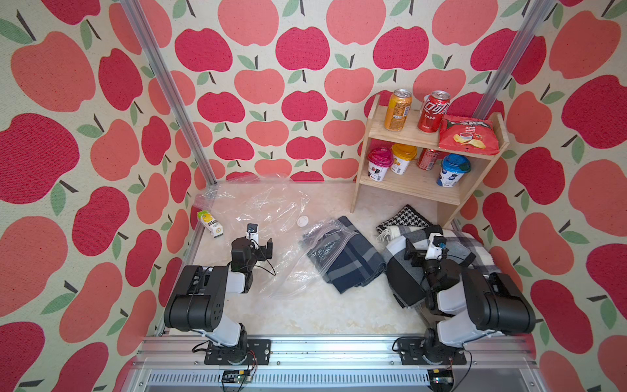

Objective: Take the scarf out of the vacuum bag
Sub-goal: Reset both arms

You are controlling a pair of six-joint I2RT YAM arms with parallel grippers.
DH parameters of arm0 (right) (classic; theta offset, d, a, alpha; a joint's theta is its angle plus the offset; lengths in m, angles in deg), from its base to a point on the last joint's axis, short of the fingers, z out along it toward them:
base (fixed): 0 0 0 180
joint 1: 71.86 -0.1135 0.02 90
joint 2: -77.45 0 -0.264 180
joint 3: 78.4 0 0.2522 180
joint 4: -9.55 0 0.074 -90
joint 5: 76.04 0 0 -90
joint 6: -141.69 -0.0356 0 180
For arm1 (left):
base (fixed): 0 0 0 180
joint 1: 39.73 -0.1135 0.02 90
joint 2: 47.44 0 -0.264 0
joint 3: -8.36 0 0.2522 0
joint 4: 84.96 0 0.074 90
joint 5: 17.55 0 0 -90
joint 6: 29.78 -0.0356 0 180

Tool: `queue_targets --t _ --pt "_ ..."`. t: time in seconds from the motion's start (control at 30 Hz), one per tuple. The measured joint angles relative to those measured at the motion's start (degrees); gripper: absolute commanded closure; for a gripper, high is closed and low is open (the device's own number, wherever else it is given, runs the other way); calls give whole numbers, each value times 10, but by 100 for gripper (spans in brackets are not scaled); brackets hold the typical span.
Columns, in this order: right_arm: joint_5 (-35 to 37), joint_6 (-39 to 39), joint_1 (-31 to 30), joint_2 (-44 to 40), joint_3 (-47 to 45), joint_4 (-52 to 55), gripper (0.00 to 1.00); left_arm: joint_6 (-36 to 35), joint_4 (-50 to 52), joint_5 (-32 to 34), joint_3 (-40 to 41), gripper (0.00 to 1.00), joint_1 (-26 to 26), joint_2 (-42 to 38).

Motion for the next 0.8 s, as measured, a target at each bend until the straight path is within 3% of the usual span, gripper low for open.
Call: queue_targets --t 0.2,0.3,0.8 --pt "47 5 -31 -5 118 151 0 0 5 -12 -21 3 -15 0" --pt "67 5 -37 -5 134 186 0 0 9 -17 -21 3 -15 0" --pt "96 18 -52 -9 133 206 0 0 17 -21 -21 2 -15 0"
